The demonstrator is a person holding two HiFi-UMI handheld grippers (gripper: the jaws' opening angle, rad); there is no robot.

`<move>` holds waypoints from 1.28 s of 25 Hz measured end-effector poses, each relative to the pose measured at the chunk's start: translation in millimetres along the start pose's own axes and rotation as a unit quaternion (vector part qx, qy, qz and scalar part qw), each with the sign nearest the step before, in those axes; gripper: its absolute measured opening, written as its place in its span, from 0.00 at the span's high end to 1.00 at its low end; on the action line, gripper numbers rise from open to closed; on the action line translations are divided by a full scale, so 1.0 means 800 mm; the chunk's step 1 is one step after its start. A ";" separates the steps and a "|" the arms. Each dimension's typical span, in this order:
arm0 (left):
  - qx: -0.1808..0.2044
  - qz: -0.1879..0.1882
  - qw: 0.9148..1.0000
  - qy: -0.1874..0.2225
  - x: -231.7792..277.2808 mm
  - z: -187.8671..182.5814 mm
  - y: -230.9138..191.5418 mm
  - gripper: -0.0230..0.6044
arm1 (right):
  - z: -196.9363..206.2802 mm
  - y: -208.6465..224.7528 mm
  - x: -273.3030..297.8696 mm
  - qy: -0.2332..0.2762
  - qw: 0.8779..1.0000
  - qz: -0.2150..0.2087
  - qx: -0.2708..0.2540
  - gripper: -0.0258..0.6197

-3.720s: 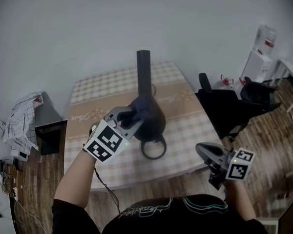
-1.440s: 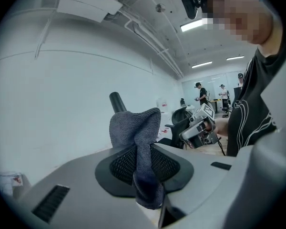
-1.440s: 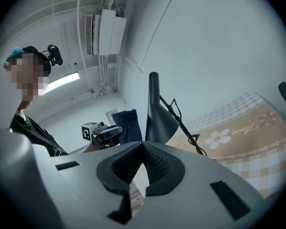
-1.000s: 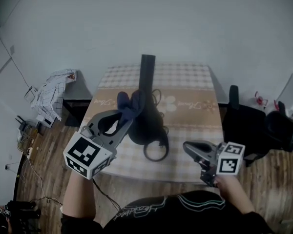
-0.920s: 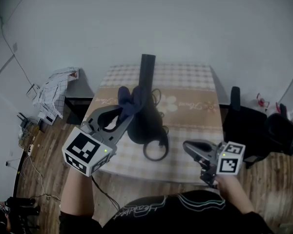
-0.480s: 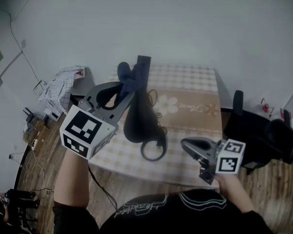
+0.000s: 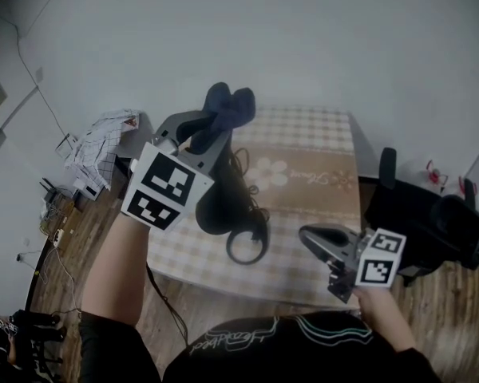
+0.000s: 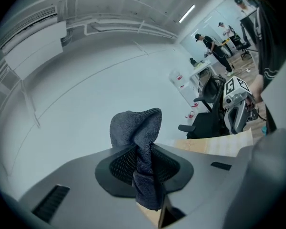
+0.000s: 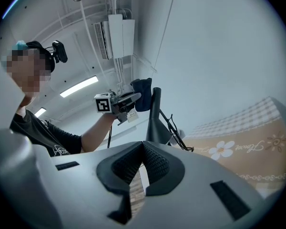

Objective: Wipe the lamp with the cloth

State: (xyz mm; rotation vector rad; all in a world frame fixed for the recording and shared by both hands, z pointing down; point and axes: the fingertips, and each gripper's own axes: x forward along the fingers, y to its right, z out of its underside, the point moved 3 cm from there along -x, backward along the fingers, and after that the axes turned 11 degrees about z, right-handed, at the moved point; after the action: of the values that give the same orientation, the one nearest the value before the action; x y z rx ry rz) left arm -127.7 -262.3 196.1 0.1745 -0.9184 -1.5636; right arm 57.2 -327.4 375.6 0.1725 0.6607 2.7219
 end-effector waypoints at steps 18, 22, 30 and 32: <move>-0.030 0.042 0.997 -0.065 0.045 0.038 0.022 0.85 | 0.016 0.000 -0.016 0.007 1.000 0.010 0.018 0.94; -0.031 0.055 0.995 -0.074 0.050 0.050 0.042 0.85 | 0.020 -0.001 -0.017 0.005 1.000 0.015 0.017 0.94; -0.047 0.083 0.990 -0.108 0.053 0.080 0.089 0.85 | 0.034 -0.009 -0.017 -0.003 1.000 0.017 0.022 0.94; -0.054 0.085 0.989 -0.111 0.054 0.085 0.096 0.85 | 0.037 -0.009 -0.017 -0.003 1.000 0.019 0.022 0.94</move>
State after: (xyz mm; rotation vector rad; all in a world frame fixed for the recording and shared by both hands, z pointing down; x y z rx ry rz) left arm -119.0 -265.0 306.5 -0.1548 -0.9912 -1.4886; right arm 78.2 -313.6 398.0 0.2047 0.7234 2.7431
